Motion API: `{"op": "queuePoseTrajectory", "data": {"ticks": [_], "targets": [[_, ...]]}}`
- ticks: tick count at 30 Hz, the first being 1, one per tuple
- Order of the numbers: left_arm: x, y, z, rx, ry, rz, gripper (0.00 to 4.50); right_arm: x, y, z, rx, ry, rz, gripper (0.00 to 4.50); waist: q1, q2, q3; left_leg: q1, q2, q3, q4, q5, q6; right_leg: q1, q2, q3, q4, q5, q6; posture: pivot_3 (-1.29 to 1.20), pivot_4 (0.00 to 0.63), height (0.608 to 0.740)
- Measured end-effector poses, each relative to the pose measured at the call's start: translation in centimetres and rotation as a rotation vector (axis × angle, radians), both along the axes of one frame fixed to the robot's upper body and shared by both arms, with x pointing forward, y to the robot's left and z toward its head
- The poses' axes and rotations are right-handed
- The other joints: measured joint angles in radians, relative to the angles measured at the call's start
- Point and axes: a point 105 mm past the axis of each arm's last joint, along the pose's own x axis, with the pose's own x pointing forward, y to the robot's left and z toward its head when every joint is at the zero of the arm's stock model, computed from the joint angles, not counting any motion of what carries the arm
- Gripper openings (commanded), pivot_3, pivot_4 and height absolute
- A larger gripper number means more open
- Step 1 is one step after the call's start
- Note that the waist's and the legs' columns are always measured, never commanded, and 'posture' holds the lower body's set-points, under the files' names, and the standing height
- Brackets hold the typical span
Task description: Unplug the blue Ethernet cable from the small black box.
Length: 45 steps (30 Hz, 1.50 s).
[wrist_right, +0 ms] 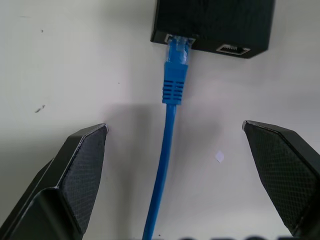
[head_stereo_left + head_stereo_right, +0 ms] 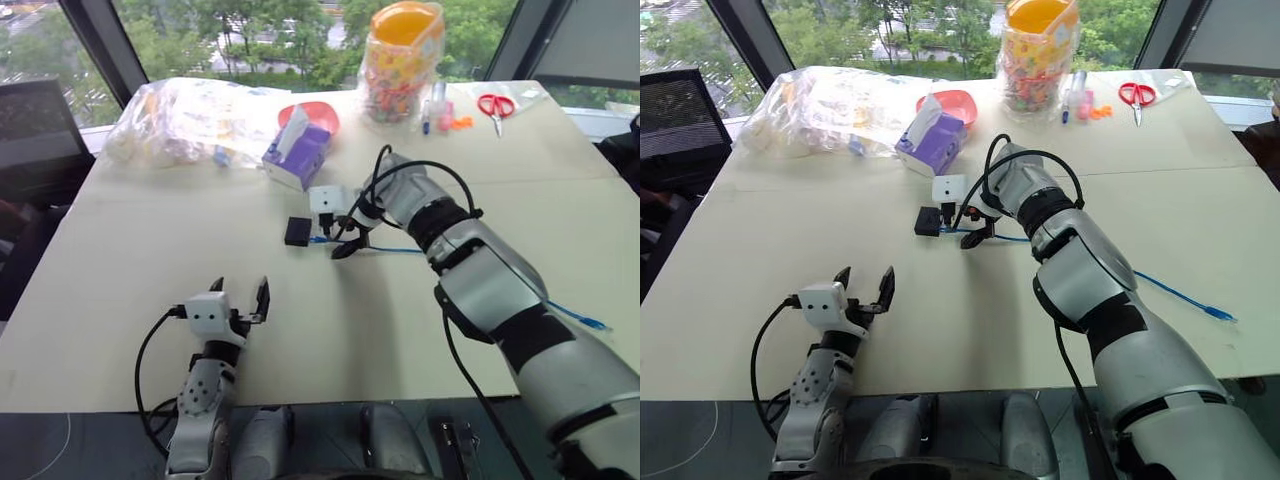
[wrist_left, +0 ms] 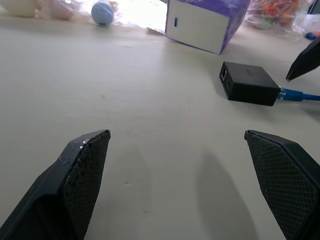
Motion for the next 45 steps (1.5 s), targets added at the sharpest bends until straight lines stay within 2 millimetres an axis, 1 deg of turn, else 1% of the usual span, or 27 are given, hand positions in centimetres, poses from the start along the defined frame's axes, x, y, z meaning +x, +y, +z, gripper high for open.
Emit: {"op": "queuePoseTrajectory", "data": {"ticks": [10,18,25,30,37,38,39,40,41,43,44,45], "targets": [[-0.1,0.3,-0.1,0.006,0.015,0.044,4.49,-0.2,1.6,0.1,-0.060,-0.022,0.030,4.50,-0.018,0.000,0.000,0.001,0.001,0.000,0.000,0.000,0.000,0.000,0.002,0.001,0.001,0.000,0.000,0.00,0.150,0.740],[-0.2,0.3,-0.1,0.007,0.018,0.062,4.49,-0.6,2.2,-0.3,-0.003,0.065,-0.091,4.50,-0.020,0.000,0.000,0.001,0.001,0.000,0.000,0.000,0.000,0.000,0.002,0.001,0.001,0.000,0.001,0.00,0.150,0.740],[-0.2,0.2,0.0,0.011,0.018,0.063,4.49,-1.3,3.5,-0.5,0.051,0.124,-0.102,4.50,-0.020,0.000,0.000,0.000,0.001,0.000,0.000,0.000,0.000,0.000,0.002,0.001,0.001,0.001,0.002,0.00,0.150,0.740],[-0.3,0.2,0.0,0.010,0.018,0.066,4.49,-1.2,3.8,-0.5,0.070,0.122,-0.127,4.50,-0.020,0.000,0.000,0.000,0.001,0.000,0.000,0.000,0.000,0.000,0.002,0.001,0.001,0.001,0.002,0.00,0.150,0.740],[-0.4,0.2,0.0,0.009,0.027,0.070,4.49,-0.7,3.4,-0.6,0.069,0.088,-0.165,4.50,-0.020,0.000,0.000,0.000,0.001,0.000,0.000,0.000,0.000,0.000,0.002,0.001,0.001,0.001,0.003,0.00,0.150,0.740],[-0.3,0.2,0.0,0.009,0.029,0.070,4.50,-0.7,3.4,-0.6,0.073,0.087,-0.172,3.99,-0.020,0.000,0.000,0.000,0.001,0.000,0.000,0.000,0.000,0.000,0.002,0.001,0.001,0.001,0.003,0.00,0.150,0.740],[-0.3,0.2,0.0,0.009,0.030,0.069,4.50,-0.6,3.4,-0.6,0.079,0.086,-0.180,3.69,-0.020,0.000,0.000,0.000,0.001,0.000,0.000,0.000,0.000,0.000,0.002,0.001,0.002,0.001,0.003,0.00,0.150,0.740],[-0.3,0.2,0.0,0.009,0.030,0.069,4.50,-0.6,3.5,-0.7,0.080,0.084,-0.183,3.08,-0.021,0.000,0.000,0.000,0.001,0.000,0.001,0.000,0.000,0.000,0.002,0.001,0.002,0.001,0.003,0.00,0.150,0.740],[-0.3,0.2,0.0,0.009,0.031,0.069,4.50,-0.6,3.5,-0.7,0.081,0.085,-0.184,2.80,-0.021,0.000,0.000,0.000,0.001,0.000,0.001,0.000,0.000,0.000,0.002,0.001,0.002,0.001,0.003,0.00,0.150,0.740],[-0.3,0.2,0.0,0.009,0.033,0.068,4.50,-0.6,3.7,-0.7,0.087,0.085,-0.192,1.82,-0.020,0.000,0.000,0.000,0.001,0.000,0.001,0.000,0.000,0.000,0.002,0.001,0.002,0.001,0.003,0.00,0.150,0.740],[-0.3,0.2,0.0,0.009,0.036,0.068,4.50,-0.7,3.8,-0.7,0.095,0.087,-0.198,1.23,-0.020,0.000,0.000,0.000,0.001,0.000,0.001,0.000,0.000,0.000,0.002,0.001,0.002,0.002,0.003,0.00,0.150,0.740],[-0.3,0.2,0.0,0.009,0.037,0.068,4.50,-0.7,3.9,-0.8,0.103,0.091,-0.206,0.80,-0.020,0.000,0.000,0.000,0.001,0.000,0.001,0.000,0.000,0.000,0.002,0.001,0.002,0.002,0.003,0.00,0.150,0.740]]}}
